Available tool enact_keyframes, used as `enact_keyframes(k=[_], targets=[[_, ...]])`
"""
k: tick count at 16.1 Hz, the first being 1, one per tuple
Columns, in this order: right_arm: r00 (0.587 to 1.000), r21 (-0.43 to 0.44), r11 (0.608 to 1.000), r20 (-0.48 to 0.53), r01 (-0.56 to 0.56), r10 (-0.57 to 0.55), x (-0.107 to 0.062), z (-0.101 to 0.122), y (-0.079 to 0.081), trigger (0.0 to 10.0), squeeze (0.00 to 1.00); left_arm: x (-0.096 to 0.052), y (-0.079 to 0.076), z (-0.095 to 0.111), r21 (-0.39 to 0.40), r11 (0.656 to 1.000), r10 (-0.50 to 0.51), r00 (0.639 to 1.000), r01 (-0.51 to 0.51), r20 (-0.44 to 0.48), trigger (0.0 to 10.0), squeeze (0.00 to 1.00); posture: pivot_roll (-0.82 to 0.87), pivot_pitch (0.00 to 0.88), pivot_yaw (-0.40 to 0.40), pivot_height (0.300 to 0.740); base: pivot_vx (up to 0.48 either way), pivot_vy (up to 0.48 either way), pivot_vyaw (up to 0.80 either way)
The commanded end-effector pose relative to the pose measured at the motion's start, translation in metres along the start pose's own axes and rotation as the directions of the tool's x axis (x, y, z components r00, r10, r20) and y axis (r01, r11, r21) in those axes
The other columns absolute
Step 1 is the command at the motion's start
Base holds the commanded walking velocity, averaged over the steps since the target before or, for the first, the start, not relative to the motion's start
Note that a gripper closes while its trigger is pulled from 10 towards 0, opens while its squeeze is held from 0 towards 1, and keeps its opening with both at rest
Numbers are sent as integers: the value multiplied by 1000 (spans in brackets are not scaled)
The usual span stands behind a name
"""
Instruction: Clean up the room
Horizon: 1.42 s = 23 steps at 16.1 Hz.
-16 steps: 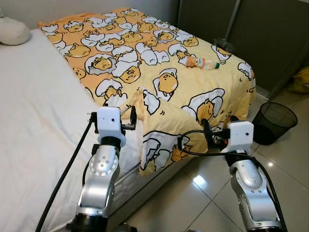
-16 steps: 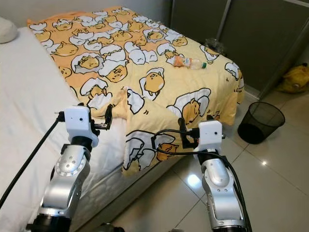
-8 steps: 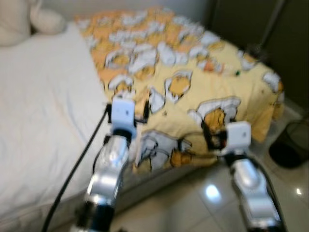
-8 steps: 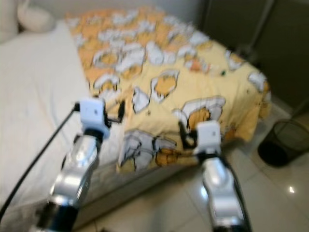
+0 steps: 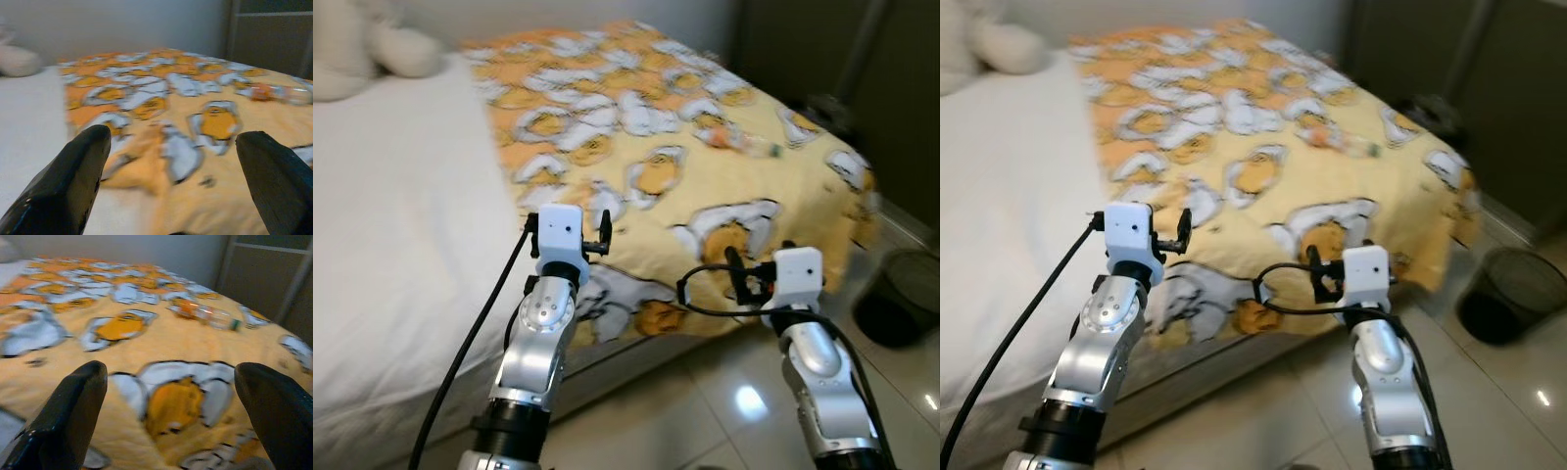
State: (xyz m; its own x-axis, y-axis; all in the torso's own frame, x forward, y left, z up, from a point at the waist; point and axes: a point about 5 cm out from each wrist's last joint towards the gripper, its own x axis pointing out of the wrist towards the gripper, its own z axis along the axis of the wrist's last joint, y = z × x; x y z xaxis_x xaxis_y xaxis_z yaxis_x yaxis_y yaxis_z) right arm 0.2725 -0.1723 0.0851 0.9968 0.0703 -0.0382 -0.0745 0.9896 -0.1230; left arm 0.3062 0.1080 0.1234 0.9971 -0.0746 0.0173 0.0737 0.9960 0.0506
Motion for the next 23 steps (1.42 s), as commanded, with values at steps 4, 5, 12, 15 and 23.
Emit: enact_keyframes(k=[4,5,12,15,23], targets=[[1000,3,1000,-7,-18,18,6,1,4,10000,0,4,8,-4,15,1000,27,999,-26,-20,10000,0,-111,0,39,740,0,0,608],[1000,4,1000,-10,-16,16,7,0,4,10000,0,6,10,-3,21,999,33,999,-32,-18,10000,0,-108,0,37,740,0,0,581],[1000,-11,1000,-17,14,-14,4,-5,0,10000,0,2,5,1,64,997,-44,998,41,44,10000,0,-108,0,38,740,0,0,542],[999,-8,999,-21,33,-33,4,-7,-1,10000,0,5,4,3,60,997,-56,997,53,53,10000,0,-113,0,40,740,0,0,508],[999,-10,999,-8,46,-46,7,-6,-1,10000,0,7,1,2,57,995,-86,995,83,51,10000,0,-113,0,45,724,0,0,159]])
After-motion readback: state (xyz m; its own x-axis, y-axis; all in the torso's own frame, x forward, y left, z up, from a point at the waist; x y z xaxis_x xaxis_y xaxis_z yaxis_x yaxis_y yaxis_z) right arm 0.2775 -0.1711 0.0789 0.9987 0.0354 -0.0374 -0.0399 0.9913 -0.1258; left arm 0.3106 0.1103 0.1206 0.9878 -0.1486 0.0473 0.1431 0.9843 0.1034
